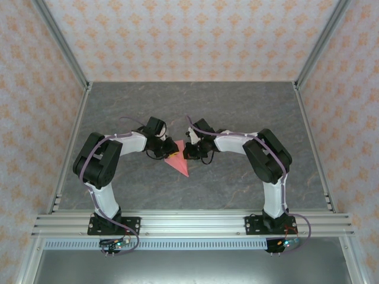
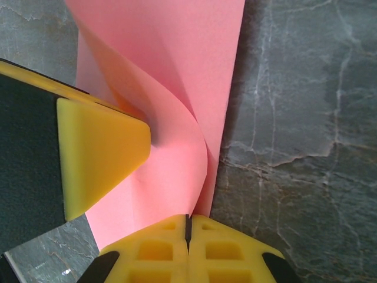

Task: Fold a paper plane with a square sheet of paper (fold left side to right side)
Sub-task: Fourth fold the wing at the center of the table.

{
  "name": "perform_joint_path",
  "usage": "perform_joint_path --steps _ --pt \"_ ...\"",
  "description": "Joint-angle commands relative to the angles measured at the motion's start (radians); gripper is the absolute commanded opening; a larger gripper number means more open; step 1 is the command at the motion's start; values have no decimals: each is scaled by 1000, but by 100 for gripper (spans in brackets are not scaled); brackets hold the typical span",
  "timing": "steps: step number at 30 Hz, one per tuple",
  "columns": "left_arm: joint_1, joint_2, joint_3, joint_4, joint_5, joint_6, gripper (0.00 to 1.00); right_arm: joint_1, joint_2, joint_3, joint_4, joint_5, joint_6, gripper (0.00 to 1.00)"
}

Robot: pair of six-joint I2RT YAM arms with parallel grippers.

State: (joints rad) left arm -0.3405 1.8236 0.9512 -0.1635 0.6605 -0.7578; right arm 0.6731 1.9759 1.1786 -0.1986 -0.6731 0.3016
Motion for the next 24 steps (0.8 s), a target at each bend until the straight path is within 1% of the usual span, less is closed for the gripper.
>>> perform_joint_path --steps 1,4,6,9,13,18,24 --pt "-5 23 -41 -18 -46 18 18 16 17 16 -44 6 -10 4" --pt "-5 22 -56 -17 -55 19 18 16 -22 22 -34 3 -1 11" --pt "-5 22 -67 -14 -61 18 18 14 -63 23 -37 14 1 18" --pt "-5 22 -81 -2 -62 13 17 15 -120 21 -69 40 2 25" --pt "-4 16 -90 4 -64 11 17 25 -200 -15 -121 38 5 27" --pt "-5 10 -92 5 -67 12 17 94 -282 -69 -235 103 4 28" --pt "-4 5 -94 8 -67 11 17 168 -270 -70 -293 186 38 28"
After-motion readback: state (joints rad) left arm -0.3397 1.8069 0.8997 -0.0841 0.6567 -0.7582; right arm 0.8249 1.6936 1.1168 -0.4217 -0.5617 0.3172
